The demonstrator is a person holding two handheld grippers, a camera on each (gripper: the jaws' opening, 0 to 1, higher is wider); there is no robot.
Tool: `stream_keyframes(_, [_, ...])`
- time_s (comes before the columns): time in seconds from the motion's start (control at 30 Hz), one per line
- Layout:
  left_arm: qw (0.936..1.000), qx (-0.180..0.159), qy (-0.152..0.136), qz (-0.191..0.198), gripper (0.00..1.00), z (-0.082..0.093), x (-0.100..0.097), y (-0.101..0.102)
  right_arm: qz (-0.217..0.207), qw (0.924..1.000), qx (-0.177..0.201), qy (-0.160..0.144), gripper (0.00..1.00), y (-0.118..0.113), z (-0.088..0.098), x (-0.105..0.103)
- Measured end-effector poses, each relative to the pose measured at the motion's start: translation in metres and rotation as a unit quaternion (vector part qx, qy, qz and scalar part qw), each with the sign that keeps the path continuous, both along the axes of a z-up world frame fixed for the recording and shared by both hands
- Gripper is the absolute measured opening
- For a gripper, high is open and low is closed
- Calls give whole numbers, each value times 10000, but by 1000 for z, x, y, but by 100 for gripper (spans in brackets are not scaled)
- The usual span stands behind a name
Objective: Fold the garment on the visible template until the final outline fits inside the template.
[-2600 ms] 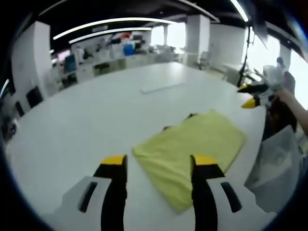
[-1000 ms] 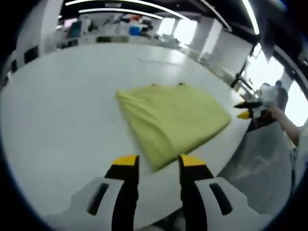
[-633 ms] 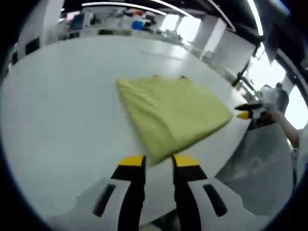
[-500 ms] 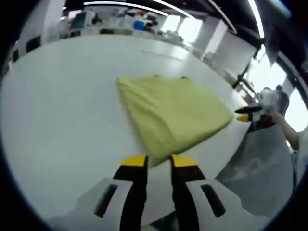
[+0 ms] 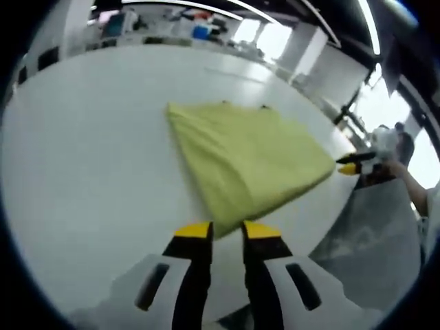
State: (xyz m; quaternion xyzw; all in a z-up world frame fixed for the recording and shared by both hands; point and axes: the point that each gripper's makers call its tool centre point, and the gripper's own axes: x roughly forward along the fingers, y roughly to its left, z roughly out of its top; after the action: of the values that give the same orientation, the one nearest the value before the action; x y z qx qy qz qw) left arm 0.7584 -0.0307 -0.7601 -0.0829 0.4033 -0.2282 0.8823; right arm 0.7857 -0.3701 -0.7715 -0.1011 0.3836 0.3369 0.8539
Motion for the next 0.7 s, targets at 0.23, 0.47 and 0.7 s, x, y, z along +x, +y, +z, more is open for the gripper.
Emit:
stream_keyframes(0.23, [10000, 25, 8, -8, 12, -1, 2, 0, 49, 9999, 89, 52, 19, 3, 0, 1])
stream_keyframes(0.47, [10000, 63, 33, -5, 9, -3, 2, 1, 141, 9993, 138, 306, 10, 6, -7, -2])
stream_keyframes(0.7, [9999, 107, 65, 14, 6, -5, 1, 5, 207, 9989, 213, 370, 9, 11, -7, -1])
